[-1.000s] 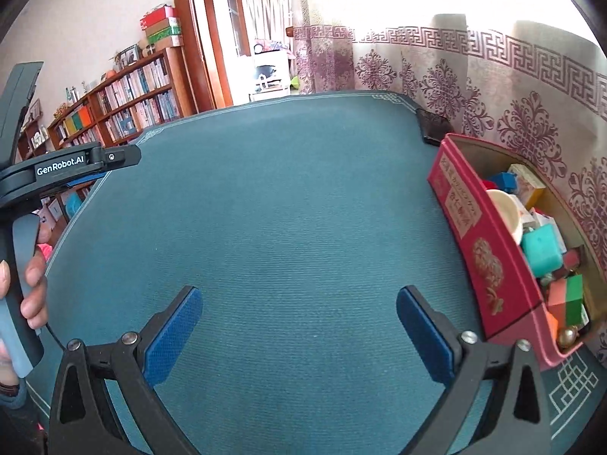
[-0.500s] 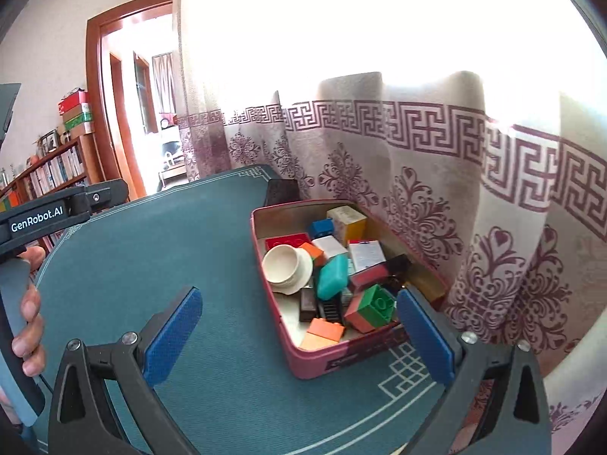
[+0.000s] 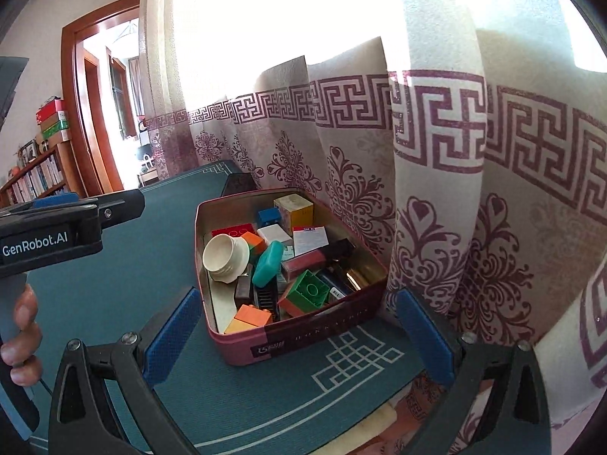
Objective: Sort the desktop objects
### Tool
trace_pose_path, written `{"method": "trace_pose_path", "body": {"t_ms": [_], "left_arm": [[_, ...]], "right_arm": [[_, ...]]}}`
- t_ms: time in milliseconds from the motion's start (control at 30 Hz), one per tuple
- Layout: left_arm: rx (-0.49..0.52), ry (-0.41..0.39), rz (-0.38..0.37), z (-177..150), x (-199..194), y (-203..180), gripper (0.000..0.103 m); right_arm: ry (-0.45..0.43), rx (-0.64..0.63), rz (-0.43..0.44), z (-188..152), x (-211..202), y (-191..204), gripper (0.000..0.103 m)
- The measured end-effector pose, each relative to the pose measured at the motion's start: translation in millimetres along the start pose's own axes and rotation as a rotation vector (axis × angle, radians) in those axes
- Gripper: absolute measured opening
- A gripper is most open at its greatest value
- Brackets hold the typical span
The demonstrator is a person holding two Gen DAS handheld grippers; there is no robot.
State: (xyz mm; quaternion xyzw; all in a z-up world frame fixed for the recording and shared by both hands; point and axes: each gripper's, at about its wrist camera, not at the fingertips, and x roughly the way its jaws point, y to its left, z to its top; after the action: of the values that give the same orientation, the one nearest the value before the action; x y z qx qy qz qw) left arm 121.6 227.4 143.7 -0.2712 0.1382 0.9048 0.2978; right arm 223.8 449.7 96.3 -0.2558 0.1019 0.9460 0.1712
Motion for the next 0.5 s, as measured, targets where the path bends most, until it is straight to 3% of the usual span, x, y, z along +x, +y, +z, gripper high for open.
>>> {"method": "trace_pose_path", "body": {"t_ms": [500], "left_arm": [[0.045, 0.052, -0.072, 8.7, 27.6, -27.8, 0.1]], "right_arm": [[-0.013, -0.004, -0.056, 13.8, 17.4, -13.4, 0.103]]}}
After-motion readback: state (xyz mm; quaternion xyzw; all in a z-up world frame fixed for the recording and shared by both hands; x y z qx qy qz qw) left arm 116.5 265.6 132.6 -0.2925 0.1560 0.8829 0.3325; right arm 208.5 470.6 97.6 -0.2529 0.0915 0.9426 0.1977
